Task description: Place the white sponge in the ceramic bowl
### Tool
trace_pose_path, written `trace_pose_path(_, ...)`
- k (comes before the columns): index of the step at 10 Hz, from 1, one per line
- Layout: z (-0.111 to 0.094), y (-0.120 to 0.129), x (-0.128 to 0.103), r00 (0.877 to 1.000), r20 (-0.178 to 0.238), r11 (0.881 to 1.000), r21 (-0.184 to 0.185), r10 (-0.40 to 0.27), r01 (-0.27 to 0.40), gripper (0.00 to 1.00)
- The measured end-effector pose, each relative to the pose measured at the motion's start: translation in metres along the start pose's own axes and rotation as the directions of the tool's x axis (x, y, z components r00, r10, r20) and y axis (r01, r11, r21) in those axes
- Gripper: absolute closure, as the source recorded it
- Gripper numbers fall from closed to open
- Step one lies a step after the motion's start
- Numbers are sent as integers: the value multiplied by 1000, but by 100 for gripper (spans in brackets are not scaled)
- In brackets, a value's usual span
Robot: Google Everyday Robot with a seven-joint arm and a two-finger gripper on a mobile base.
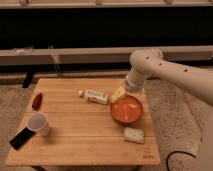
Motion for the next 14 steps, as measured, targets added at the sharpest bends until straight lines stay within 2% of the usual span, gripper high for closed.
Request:
trace_pose_path(2,0,0,1,1000,-5,1000,4,-2,2,6)
trace_pose_path(5,0,8,35,998,-57,995,96,-17,22,6)
trace_pose_path(8,-4,14,65,997,-73,988,151,-2,13,6)
trace_pose_path(11,0,17,101,995,-87,985,172,42,-26,6)
trace_pose_path(14,17,13,121,991,-94,982,175,90,-73,6)
